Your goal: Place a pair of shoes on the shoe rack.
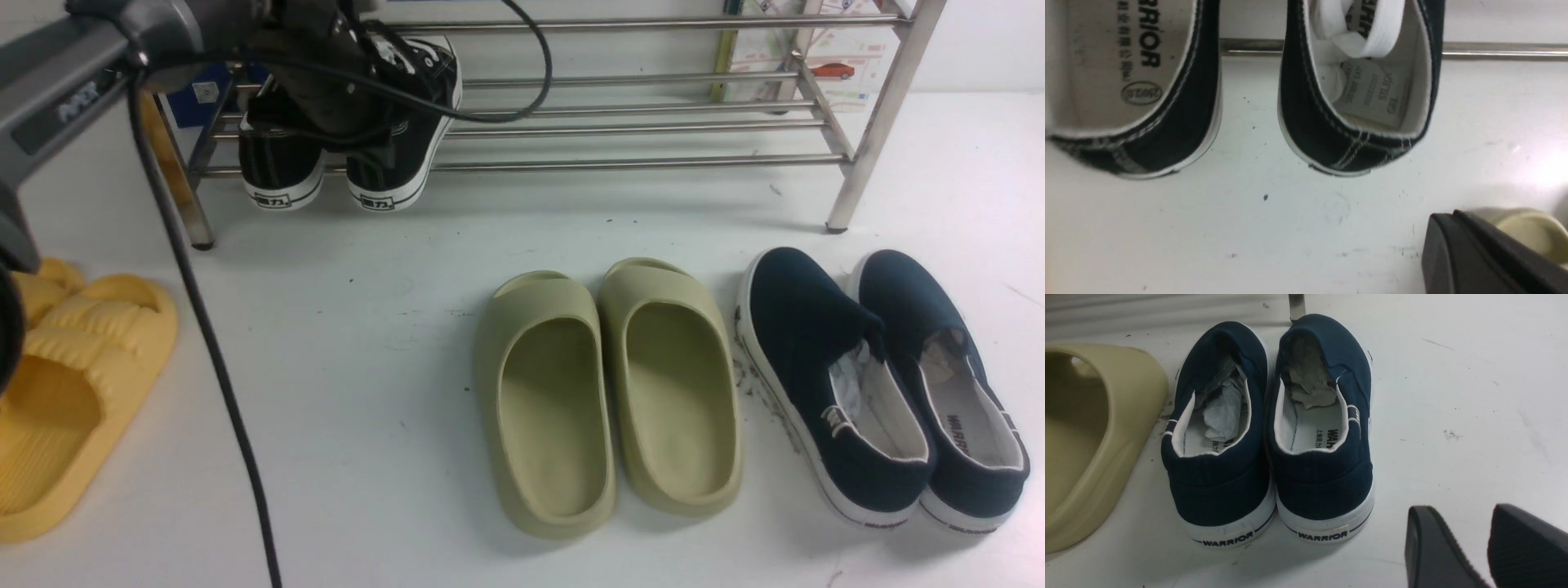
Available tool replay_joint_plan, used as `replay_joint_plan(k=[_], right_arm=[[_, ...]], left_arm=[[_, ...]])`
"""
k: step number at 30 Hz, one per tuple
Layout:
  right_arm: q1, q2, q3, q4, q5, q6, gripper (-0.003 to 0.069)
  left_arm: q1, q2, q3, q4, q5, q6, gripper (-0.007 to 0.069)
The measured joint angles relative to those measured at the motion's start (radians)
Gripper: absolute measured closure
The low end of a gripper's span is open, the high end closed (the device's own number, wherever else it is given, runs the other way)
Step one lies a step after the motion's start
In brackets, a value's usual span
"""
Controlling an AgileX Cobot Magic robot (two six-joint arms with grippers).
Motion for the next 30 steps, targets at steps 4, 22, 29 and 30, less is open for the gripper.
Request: replay_joint_plan(k=[4, 22, 29, 30], right_arm=[[0.0, 0.0, 0.0, 0.0, 0.0, 0.0, 0.0413], [0.0, 0.0, 0.0, 0.0, 0.0, 0.0, 0.0413], [0.0, 0.0, 0.0, 0.0, 0.0, 0.0, 0.0413], [0.0, 0.0, 0.0, 0.0, 0.0, 0.0, 0.0413]], left_arm=[[0.0, -0.093, 0.006, 0.001, 0.091, 0.018, 0.0638], [0.0, -1.087, 0.896, -0.044, -0.011, 0.002, 0.0638], [0.0, -1.257, 1.022, -0.096, 0.015, -0.009, 0.0638], [0.0, -1.275, 1.023, -0.111, 0.039, -0.009, 0.0638]])
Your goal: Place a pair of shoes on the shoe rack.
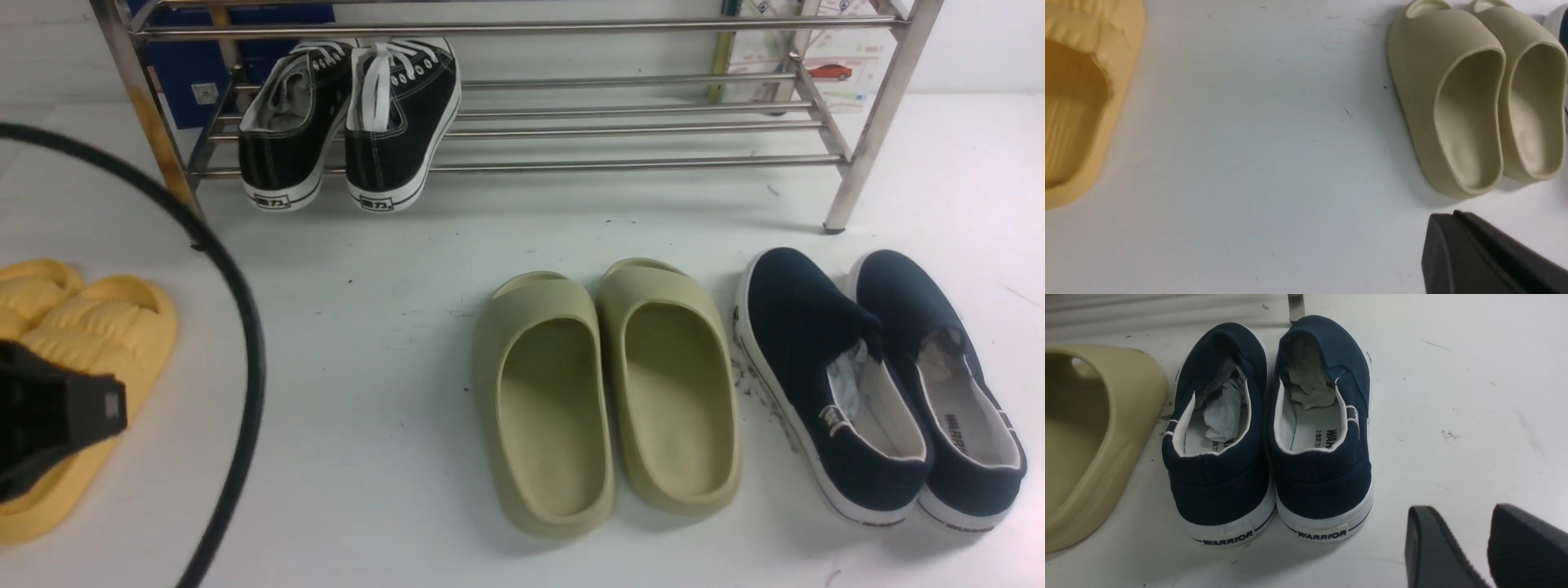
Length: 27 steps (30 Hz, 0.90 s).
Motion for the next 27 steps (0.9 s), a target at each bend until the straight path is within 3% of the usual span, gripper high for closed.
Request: replay_joint_plan(k=[8, 14, 20, 21, 27], right_arm=[[0.0, 0.0, 0.0, 0.0, 0.0, 0.0, 0.0413], [0.0, 0.0, 0.0, 0.0, 0.0, 0.0, 0.0413], [0.0, 0.0, 0.0, 0.0, 0.0, 0.0, 0.0413], [0.0, 0.0, 0.0, 0.0, 0.0, 0.0, 0.0413], [0.0, 0.0, 0.0, 0.0, 0.0, 0.0, 0.0413]], left_arm=[[0.0, -0.034, 0.003, -0.045, 0.093, 0.003, 0.0638], [0.0, -0.048, 0.019, 0.003, 0.127, 0.085, 0.0638], [0.0, -0.233, 0.229, 0.008, -0.124, 0.092, 0.0638], [0.0, -0.313, 0.332, 0.008, -0.263, 0.081, 0.0638], [0.0, -0.529, 0.652, 0.019, -0.722, 0.06, 0.0638]])
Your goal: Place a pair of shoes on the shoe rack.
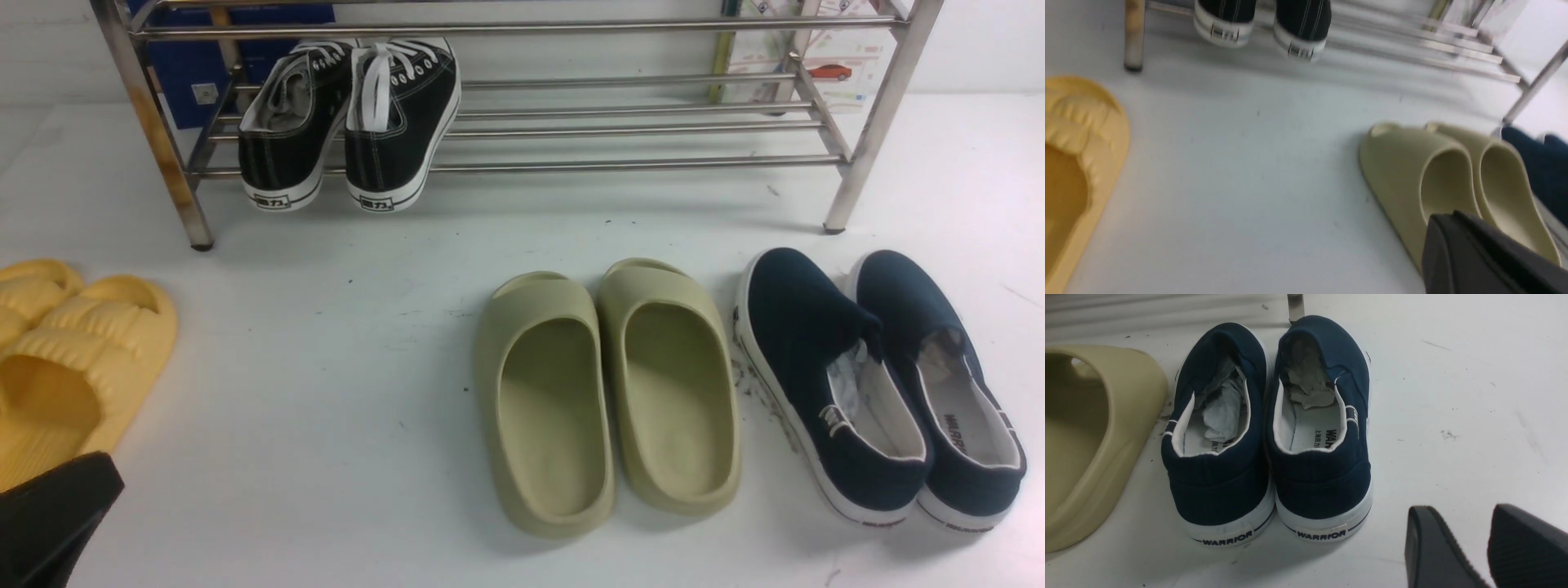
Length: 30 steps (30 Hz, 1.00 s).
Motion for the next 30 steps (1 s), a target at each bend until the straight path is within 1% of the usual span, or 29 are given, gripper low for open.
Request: replay_joint_plan(k=[3, 4, 6, 8, 13, 16, 21, 22, 24, 30], right_arm=[[0.0, 0.0, 0.0, 0.0, 0.0, 0.0, 0.0413], [0.0, 0.0, 0.0, 0.0, 0.0, 0.0, 0.0413], [0.0, 0.0, 0.0, 0.0, 0.0, 0.0, 0.0413], [0.0, 0.0, 0.0, 0.0, 0.0, 0.0, 0.0413], [0.0, 0.0, 0.0, 0.0, 0.0, 0.0, 0.0413], [0.0, 0.0, 0.0, 0.0, 0.0, 0.0, 0.0413], [0.0, 0.0, 0.0, 0.0, 0.0, 0.0, 0.0413], [0.0, 0.0, 0.0, 0.0, 0.0, 0.0, 0.0413], [0.0, 0.0, 0.0, 0.0, 0.0, 0.0, 0.0413], [0.0, 0.0, 0.0, 0.0, 0.0, 0.0, 0.0413]], left_arm=[[0.0, -0.037, 0.111, 0.054, -0.167, 0.0, 0.0638], [0.0, -0.04, 0.144, 0.08, -0.198, 0.0, 0.0638], [0.002, -0.045, 0.188, 0.136, -0.237, -0.002, 0.0638], [0.019, -0.045, 0.214, 0.149, -0.246, -0.014, 0.0638], [0.123, -0.049, 0.23, 0.145, -0.23, -0.028, 0.0638], [0.15, -0.072, 0.234, 0.144, -0.216, -0.028, 0.0638], [0.231, -0.167, 0.251, 0.094, -0.139, -0.028, 0.0638], [0.234, -0.167, 0.251, 0.092, -0.139, -0.028, 0.0638], [0.264, -0.174, 0.251, 0.081, -0.083, -0.028, 0.0638], [0.268, -0.174, 0.253, 0.093, 0.004, -0.028, 0.0638]])
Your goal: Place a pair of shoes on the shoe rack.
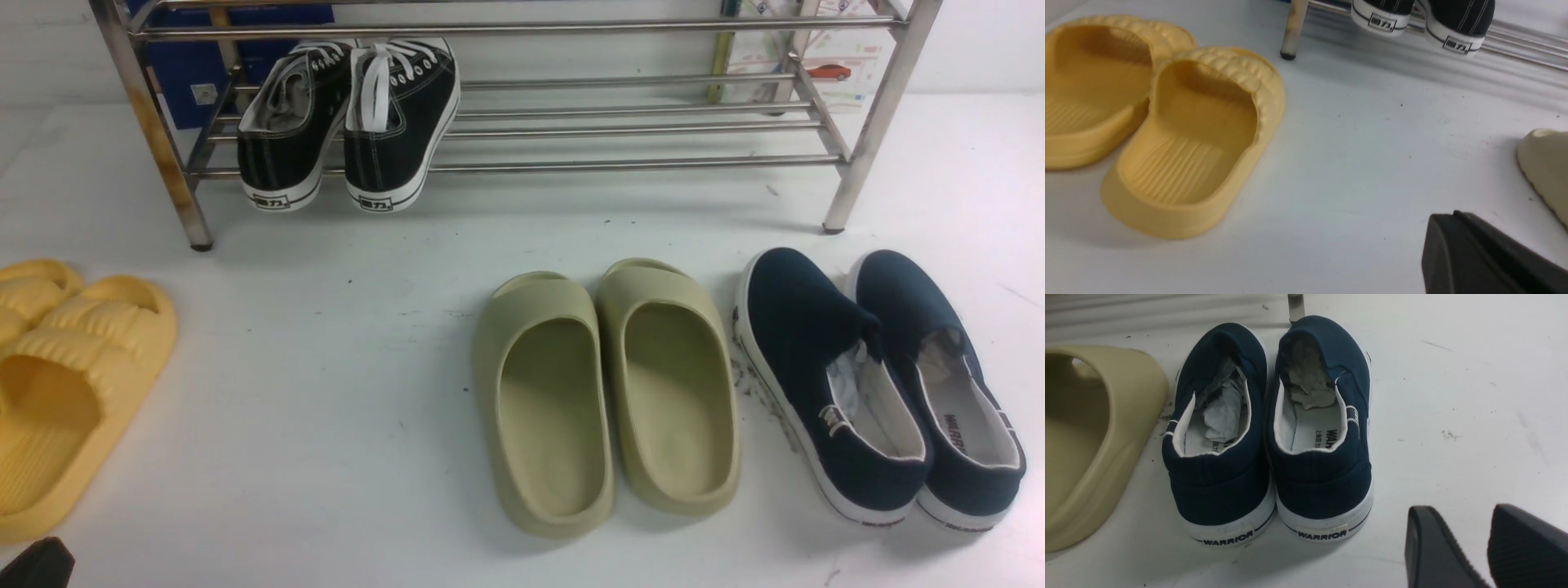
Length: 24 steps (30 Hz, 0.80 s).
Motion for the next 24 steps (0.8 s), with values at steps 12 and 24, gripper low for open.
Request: replay_joint_plan(k=[12, 24], right_arm=[[0.0, 0.0, 0.0, 0.0, 0.0, 0.0, 0.0413], [0.0, 0.0, 0.0, 0.0, 0.0, 0.0, 0.0413]], left_arm=[[0.0, 0.0, 0.0, 0.001, 0.079, 0.001, 0.0638], [0.0, 0.0, 0.0, 0.001, 0.079, 0.002, 0.0638]])
